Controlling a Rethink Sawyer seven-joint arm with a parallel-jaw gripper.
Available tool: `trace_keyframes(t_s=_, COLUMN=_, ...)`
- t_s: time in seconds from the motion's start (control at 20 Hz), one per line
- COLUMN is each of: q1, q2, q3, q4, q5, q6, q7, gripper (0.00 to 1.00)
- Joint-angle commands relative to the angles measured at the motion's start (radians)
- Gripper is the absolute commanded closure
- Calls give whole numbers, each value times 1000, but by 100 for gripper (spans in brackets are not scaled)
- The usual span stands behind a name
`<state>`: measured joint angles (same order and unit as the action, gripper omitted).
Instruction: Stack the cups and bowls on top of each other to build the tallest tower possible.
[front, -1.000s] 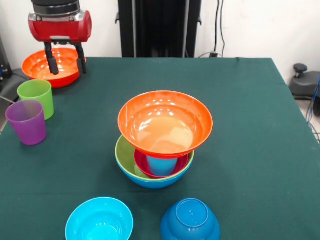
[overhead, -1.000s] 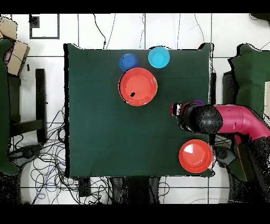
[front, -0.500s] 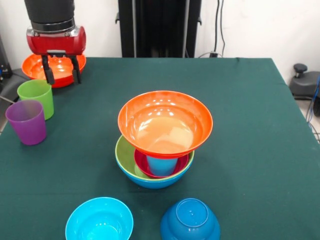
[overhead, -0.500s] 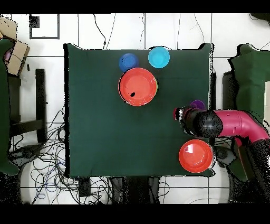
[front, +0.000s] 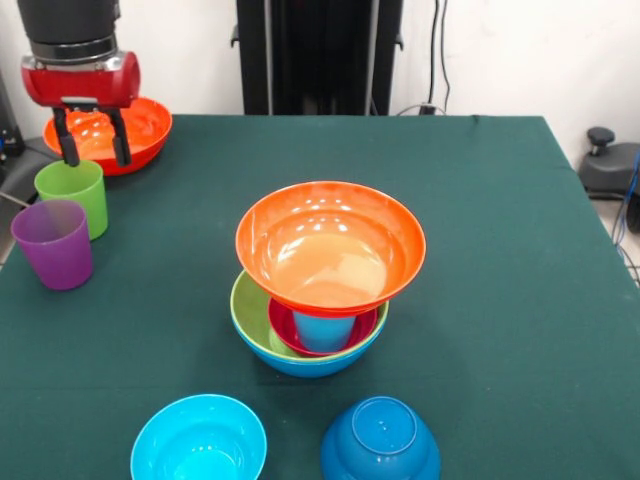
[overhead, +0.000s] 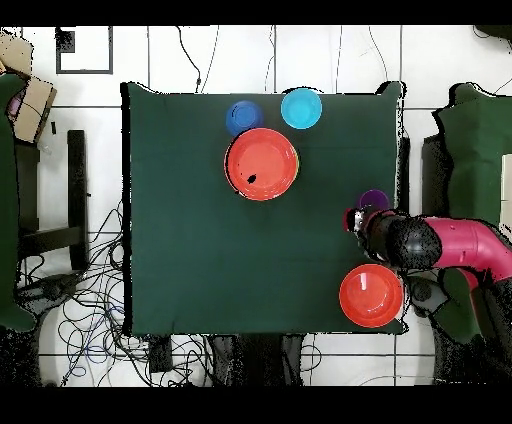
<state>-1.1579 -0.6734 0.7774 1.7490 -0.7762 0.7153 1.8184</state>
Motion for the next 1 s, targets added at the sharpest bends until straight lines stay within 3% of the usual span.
trace_keyframes(t_s=0.05, q1=5, q2=-19, q3=60, q4=21, q5=-49, q6=19, q7=-330, gripper=0)
trace_keyframes(t_s=0.55, q1=49, q2=71, q3=3, q4=22, q5=-171, q6=-105, q7=-219, gripper=0)
trace_keyframes(t_s=1.0, q1=60, q2=111, q3=-4, q4=5, q5=-205, q6=-130, q7=-208, gripper=0)
